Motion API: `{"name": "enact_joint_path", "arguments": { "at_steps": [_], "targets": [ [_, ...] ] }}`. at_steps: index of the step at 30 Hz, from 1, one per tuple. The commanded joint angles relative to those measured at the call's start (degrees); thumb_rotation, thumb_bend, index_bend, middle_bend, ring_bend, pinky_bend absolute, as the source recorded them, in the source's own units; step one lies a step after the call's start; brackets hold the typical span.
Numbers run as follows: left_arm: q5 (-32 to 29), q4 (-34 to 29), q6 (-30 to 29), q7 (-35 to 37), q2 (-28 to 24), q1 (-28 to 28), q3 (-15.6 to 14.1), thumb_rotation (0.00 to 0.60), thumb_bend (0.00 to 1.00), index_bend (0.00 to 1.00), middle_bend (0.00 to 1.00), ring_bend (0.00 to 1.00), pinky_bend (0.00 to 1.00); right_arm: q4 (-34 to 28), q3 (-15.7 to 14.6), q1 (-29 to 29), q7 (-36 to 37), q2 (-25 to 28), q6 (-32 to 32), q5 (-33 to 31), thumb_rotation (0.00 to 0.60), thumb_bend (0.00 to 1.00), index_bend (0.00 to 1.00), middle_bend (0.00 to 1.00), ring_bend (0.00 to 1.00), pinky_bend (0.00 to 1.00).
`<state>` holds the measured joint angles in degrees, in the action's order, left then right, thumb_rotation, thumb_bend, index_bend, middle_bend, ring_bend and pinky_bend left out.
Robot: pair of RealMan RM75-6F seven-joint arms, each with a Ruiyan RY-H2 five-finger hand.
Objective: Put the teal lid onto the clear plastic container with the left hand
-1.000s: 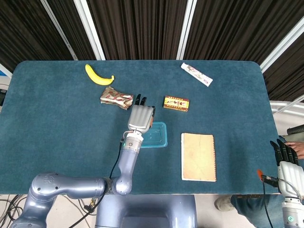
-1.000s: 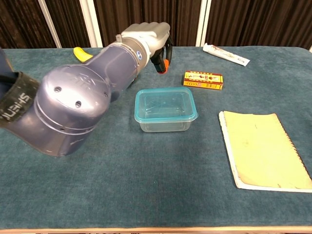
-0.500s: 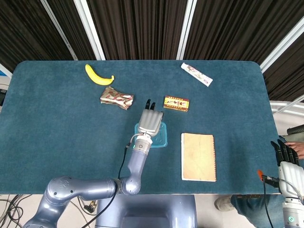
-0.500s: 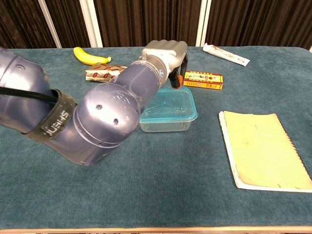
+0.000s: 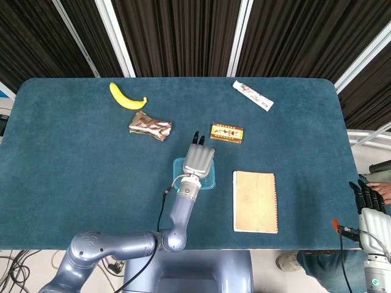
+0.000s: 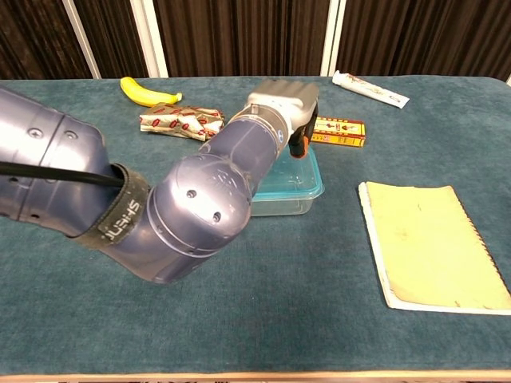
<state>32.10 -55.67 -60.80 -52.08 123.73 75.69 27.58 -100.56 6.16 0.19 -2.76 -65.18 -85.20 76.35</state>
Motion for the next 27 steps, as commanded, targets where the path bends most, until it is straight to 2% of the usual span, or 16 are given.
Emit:
{"name": "enact_joint_path", "arguments": {
  "at_steps": [1,27],
  "targets": [
    [0.2,0.7,0.2,-0.1,0.5,0.1,0.1,0.600,0.55,0.63,0.55,0.12,0.06,0.2,-0.2,0.0,0.0,0.1,0.0,0.5,0.600,0.27,0.09,0.00,0.02,0.00],
    [3.3,6.5,0.8,-1.5,3.3,-0.1,0.2,0.600,0.55,0.63,0.53,0.12,0.05,0.6,-0.6,0.2,0.8,0.2,0.2,1.6,0.600,0.27,0.09,0.00,0.02,0.00]
  ]
}}
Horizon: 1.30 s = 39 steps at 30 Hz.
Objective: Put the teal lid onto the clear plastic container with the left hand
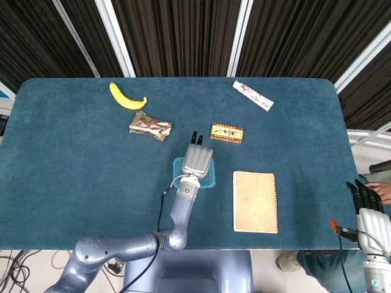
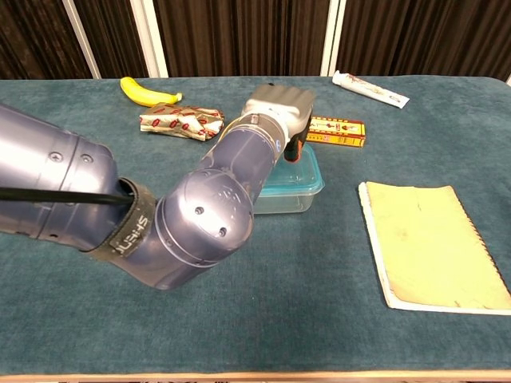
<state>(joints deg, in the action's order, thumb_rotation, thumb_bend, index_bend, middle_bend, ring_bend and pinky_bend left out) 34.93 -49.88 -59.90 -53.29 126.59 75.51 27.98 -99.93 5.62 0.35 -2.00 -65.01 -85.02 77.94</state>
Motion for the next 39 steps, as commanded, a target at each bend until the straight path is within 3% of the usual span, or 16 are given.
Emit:
{"name": "enact_joint_path", "arguments": {
  "at_steps": [1,29,39],
  "targets": [
    [0.6,0.9,-0.2,-0.3,0.6,0.1,-0.2,0.600,0.55,0.63,0.52,0.12,0.05,0.0,0.0,0.0,0.0,0.0,0.1,0.0,0.600,0.27,0.09,0.00,0.02,0.00],
    [2.9,5.7,2.8,0.1,3.4,-0.3,1.0,0.600,0.55,0.63,0.52,0.11,0.05,-0.6,0.1,0.1,0.1,0.4,0.6,-0.8,0.600,0.27,0.09,0.00,0.02,0.00],
    [3.3,4.8,2.6,-0.1,3.1,-0.8,0.8,0.600,0.55,0.63,0.51,0.11,0.05,-0.5,0.1,0.0,0.0,0.4,0.3,-0.6,0.600,0.27,0.09,0.00,0.02,0.00]
  ]
}}
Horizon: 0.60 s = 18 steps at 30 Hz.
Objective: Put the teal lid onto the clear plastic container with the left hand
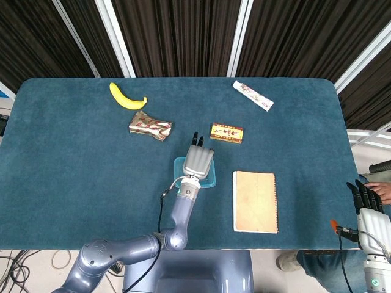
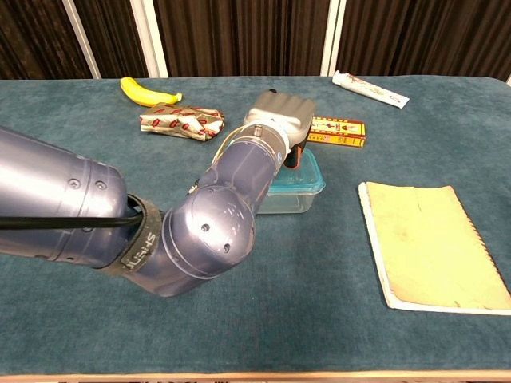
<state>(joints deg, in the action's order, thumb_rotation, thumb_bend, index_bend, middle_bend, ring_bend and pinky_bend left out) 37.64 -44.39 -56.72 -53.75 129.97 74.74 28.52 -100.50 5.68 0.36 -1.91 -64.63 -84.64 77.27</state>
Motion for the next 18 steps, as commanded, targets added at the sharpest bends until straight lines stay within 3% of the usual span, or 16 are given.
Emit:
{"name": "enact_joint_path", "arguments": {
  "at_steps": [1,10,18],
  "targets": [
    [1.1,-1.3,-1.1,0.6,-0.6,-0.1,0.4,0.600,0.55,0.63,0.51,0.11,0.05,0.0,0.0,0.0,-0.1,0.0,-0.1,0.0,0.600,0.27,0.09,0.00,0.02,0.00],
    [4.5,-13.3,-6.1,1.2,-6.7,-3.2,0.4,0.600,0.54,0.62,0.51,0.10,0.04,0.2,-0.1,0.0,-0.5,-0.2,-0.2,0.2,0.600,0.27,0.09,0.00,0.02,0.00],
    [2.0,-28.4,-5.4,-0.8,-13.2,-8.5,-3.7,0.600,0.52,0.61,0.50,0.09,0.04,0.3,0.1,0.1,-0.6,-0.3,-0.3,0.2,0.600,0.27,0.09,0.00,0.02,0.00]
  ]
}}
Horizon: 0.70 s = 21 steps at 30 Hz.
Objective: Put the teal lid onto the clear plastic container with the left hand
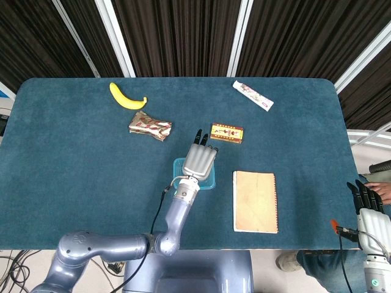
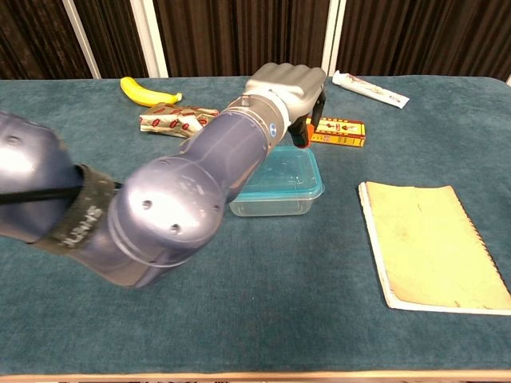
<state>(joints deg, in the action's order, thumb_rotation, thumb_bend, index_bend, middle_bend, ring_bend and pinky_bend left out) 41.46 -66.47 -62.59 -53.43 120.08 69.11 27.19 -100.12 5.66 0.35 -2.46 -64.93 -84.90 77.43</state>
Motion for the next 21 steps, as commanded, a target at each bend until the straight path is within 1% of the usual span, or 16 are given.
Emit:
{"name": "enact_joint_path", "arguments": {
  "at_steps": [1,4,7,10,16,21],
  "targets": [
    [-2.6,-7.9,0.7,-1.6,-3.9,-3.3,-2.9,0.600,0.52,0.61,0.50,0.09,0.04,-0.1,0.1,0.1,-0.1,0.0,0.0,0.0,0.600,0.27,0.09,0.00,0.02,0.00],
    [-3.5,-10.8,0.8,-2.8,-4.9,-3.7,-4.4,0.600,0.52,0.61,0.50,0.09,0.04,-0.1,0.1,0.1,-0.2,0.1,-0.1,0.0,0.600,0.27,0.09,0.00,0.02,0.00],
    [-3.0,-12.5,0.3,-3.2,-5.1,-3.9,-6.1,0.600,0.53,0.62,0.50,0.09,0.04,-0.1,0.1,0.1,-0.2,0.1,0.0,0.0,0.600,0.27,0.09,0.00,0.02,0.00],
    [-2.6,-13.6,-0.3,-3.2,-5.3,-4.1,-7.2,0.600,0.53,0.62,0.50,0.09,0.04,0.0,0.0,0.0,-0.1,0.0,-0.1,0.1,0.600,0.27,0.09,0.00,0.02,0.00],
    [-2.4,-14.6,-1.1,-3.4,-5.4,-4.2,-8.5,0.600,0.53,0.63,0.50,0.09,0.04,0.0,0.0,0.0,-0.1,0.0,-0.2,0.3,0.600,0.27,0.09,0.00,0.02,0.00],
    [-2.5,-15.1,-1.4,-3.5,-5.3,-4.1,-8.8,0.600,0.53,0.63,0.50,0.09,0.04,0.0,0.0,0.0,-0.1,0.0,-0.1,0.3,0.600,0.27,0.09,0.00,0.02,0.00]
  ]
}}
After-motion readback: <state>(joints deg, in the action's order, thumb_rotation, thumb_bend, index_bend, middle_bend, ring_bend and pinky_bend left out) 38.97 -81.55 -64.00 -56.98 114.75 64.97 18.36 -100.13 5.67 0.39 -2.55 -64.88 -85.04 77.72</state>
